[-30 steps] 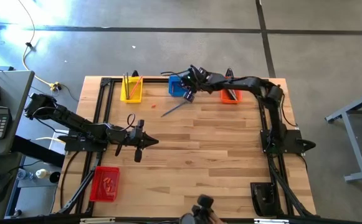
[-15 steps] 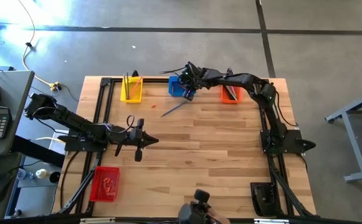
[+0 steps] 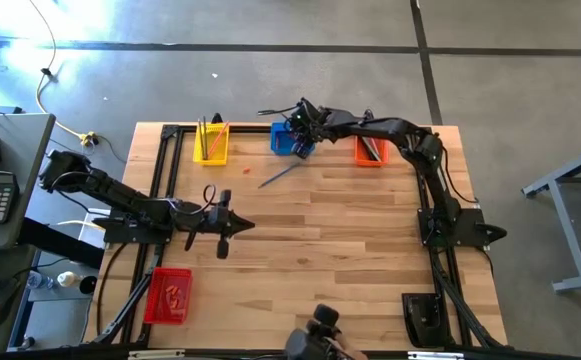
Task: Sort crayons/erasers/pens/pencils in bins
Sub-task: Put the orange eraser into the red bin
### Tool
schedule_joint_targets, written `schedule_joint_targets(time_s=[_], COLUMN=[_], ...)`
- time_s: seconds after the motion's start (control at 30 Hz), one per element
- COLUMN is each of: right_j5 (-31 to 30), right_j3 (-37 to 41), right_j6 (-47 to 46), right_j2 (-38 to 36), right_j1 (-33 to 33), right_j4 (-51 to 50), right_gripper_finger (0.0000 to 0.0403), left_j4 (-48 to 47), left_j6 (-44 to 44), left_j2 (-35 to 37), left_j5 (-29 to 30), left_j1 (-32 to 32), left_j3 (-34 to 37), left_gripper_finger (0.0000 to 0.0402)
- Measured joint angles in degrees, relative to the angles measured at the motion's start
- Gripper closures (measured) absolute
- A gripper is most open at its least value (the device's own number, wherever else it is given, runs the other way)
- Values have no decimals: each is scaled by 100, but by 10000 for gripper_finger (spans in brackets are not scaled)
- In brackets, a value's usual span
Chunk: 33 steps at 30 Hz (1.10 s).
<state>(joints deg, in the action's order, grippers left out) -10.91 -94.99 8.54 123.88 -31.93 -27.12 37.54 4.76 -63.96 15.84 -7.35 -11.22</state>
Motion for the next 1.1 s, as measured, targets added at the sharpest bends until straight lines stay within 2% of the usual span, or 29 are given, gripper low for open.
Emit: schedule_joint_targets(time_s=[0.13, 0.23, 0.33, 0.4, 0.5, 0.77, 0.93, 1.1], right_j5=[-60, -5, 218, 413, 646, 836, 816, 789], right_j3=[-160, -130, 303, 846, 1862, 4551, 5722, 6517], right_j6=[150, 307, 531, 541, 460, 181, 13, -232], right_j2=[-94, -378, -762, -1052, -1606, -3259, -4119, -4654], right_j1=[74, 248, 425, 509, 564, 1104, 1654, 2216], right_j4=[-338, -373, -5, 594, 1805, 4307, 5247, 5883], right_gripper_finger=[310, 341, 385, 397, 390, 399, 402, 402], left_j4=[0, -50, -141, -228, -289, -513, -1484, -2970], left_j6=[1, 6, 42, 54, 107, 314, 307, 227], left_j2=[0, 0, 0, 0, 0, 0, 0, -7], left_j5=[0, -3, -4, -4, -4, 117, 64, -615], left_j1=[180, 281, 324, 323, 321, 410, 910, 1722], left_j3=[0, 0, 0, 0, 0, -159, -687, -1384], left_gripper_finger=[399, 399, 399, 399, 399, 401, 401, 401])
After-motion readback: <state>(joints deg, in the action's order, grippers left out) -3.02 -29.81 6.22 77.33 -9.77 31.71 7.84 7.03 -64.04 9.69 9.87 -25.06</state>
